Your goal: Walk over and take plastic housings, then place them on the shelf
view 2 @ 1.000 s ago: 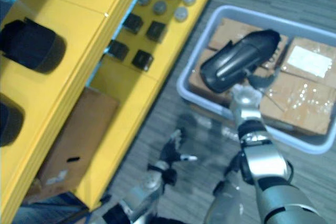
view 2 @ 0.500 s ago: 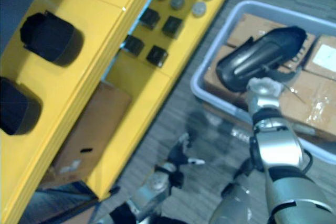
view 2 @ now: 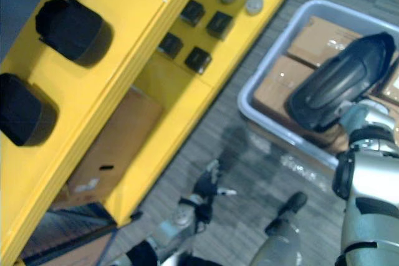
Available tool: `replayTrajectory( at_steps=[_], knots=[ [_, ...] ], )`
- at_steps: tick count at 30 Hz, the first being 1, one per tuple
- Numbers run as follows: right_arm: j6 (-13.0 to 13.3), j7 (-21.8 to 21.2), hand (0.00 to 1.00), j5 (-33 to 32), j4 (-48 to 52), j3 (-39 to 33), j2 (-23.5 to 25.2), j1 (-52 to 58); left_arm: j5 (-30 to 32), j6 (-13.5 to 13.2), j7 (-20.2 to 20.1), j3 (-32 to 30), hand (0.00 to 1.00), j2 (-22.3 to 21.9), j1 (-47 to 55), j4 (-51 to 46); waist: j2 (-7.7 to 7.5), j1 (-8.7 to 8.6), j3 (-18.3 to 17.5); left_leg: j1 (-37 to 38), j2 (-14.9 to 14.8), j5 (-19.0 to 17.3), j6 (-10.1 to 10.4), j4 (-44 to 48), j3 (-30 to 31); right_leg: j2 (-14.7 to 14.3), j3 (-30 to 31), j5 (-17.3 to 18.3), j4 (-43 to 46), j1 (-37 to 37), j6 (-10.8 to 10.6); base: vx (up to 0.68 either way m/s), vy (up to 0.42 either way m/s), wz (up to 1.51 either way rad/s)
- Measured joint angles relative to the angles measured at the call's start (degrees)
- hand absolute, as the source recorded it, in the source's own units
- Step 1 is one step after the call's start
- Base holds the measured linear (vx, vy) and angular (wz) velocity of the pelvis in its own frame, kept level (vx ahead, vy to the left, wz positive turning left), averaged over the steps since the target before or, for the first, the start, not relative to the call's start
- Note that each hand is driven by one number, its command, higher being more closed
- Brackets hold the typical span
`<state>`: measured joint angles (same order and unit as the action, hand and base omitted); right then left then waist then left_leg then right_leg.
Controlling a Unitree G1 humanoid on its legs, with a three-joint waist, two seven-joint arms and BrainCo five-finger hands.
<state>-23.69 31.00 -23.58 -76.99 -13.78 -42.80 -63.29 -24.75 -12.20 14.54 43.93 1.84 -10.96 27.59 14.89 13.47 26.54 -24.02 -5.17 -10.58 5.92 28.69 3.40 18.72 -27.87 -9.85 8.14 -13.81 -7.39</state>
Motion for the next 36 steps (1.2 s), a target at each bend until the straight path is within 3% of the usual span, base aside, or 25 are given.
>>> replayTrajectory(
  at_steps=[3, 5, 6, 9, 16, 19, 23, 31, 33, 36],
  knots=[
    [-0.33, -0.33, 1.0, 2.21, -0.8, -3.41, -0.76, 0.09, 0.02, -0.19, -0.04, -1.1, 0.0, 0.68, 1.08, -1.22, 0.0, 0.33, 0.0, -0.01, 0.09, -0.02, 0.03, 0.01, 0.64, 0.12, -0.49, 0.54, 0.63, 0.2, -0.05, 0.0, 0.059, 0.1],
    [0.76, -0.96, 1.0, 3.91, -1.37, -3.52, -0.91, 0.0, 0.07, -0.43, -0.05, -1.06, 0.0, 1.43, 2.05, -2.5, -0.01, 0.48, 0.0, -0.01, 0.09, -0.04, 0.06, 0.02, 0.64, 0.12, -0.49, 0.56, 0.63, 0.21, -0.07, 0.01, 0.056, 0.0],
    [2.63, -0.97, 1.0, 6.75, -2.33, -3.21, -0.95, -0.11, 0.08, -0.74, -0.05, -1.04, 0.0, 1.81, 2.41, -2.66, -0.01, 0.57, 0.01, -0.01, 0.09, -0.04, 0.06, 0.03, 0.65, 0.12, -0.5, 0.57, 0.63, 0.21, -0.08, 0.0, 0.072, 0.01],
    [6.6, 0.12, 1.0, 14.24, -4.06, 2.19, -0.41, -0.23, 0.71, -2.63, -0.01, -1.38, 0.0, 2.48, 4.3, -4.28, -0.02, 0.84, 0.01, -0.26, 0.08, -0.25, 0.14, 0.7, 0.68, 0.09, -0.49, 0.57, 0.63, 0.2, -0.08, -0.01, 0.066, 0.0],
    [10.58, 0.27, 1.0, 25.02, -2.11, 16.24, -0.37, -0.27, 3.59, -4.84, 0.84, -5.47, 0.0, 3.88, 6.41, -8.8, -0.61, -0.38, 0.43, -1.04, -0.27, -1.18, -0.03, 2.1, 0.25, -0.35, -0.07, 0.25, -0.02, 0.16, -0.33, -0.02, 0.086, -0.03],
    [14.47, 0.23, 1.0, 29.23, 1.73, 22.23, -0.15, -0.07, 5.56, -5.57, 2.35, -9.24, 0.0, 5.75, 6.36, -11.81, -1.92, -1.05, 1.36, 0.05, -1.51, -1.45, 0.41, 1.9, -1.07, -1.57, 1.54, -0.61, -1.04, 0.18, -0.11, 0.0, 0.047, -0.23],
    [18.77, 0.32, 1.0, 33.05, 7.0, 25.97, 0.86, 1.26, 7.32, -5.64, 3.28, -14.0, 0.0, 6.9, 2.91, -13.79, -4.07, -3.28, 2.83, 1.68, -3.22, -1.76, 0.92, 1.44, -2.46, -3.08, 2.95, -0.85, -1.72, 0.72, 0.23, 0.0, 0.031, -0.24],
    [20.05, 3.4, 1.0, 38.02, 15.8, 31.05, 5.02, 2.54, 9.98, -3.82, 5.58, -17.15, 0.0, 8.88, -8.38, -14.14, -6.16, -6.36, 3.12, 4.21, -5.13, -0.53, 2.12, -2.34, -4.69, -5.25, 4.97, -1.97, -4.17, 0.9, 1.35, -0.01, 0.011, -0.18],
    [21.31, 5.2, 1.0, 39.11, 18.72, 32.41, 6.56, 2.54, 10.06, -2.75, 6.7, -18.46, 0.0, 9.67, -12.1, -12.46, -8.15, -6.77, 2.92, 5.37, -5.83, 0.42, 2.69, -4.3, -5.6, -6.17, 5.6, -2.39, -5.34, 0.9, 1.9, 0.02, -0.04, -0.18],
    [22.57, 6.58, 1.0, 40.28, 22.08, 32.97, 8.08, 2.53, 10.06, -1.61, 7.68, -18.72, 0.0, 9.66, -15.82, -10.1, -9.71, -8.08, 2.45, 6.17, -5.93, 1.07, 2.96, -5.62, -6.06, -6.35, 5.89, -2.44, -5.59, 0.86, 1.96, 0.02, -0.01, -0.09]
  ],
)
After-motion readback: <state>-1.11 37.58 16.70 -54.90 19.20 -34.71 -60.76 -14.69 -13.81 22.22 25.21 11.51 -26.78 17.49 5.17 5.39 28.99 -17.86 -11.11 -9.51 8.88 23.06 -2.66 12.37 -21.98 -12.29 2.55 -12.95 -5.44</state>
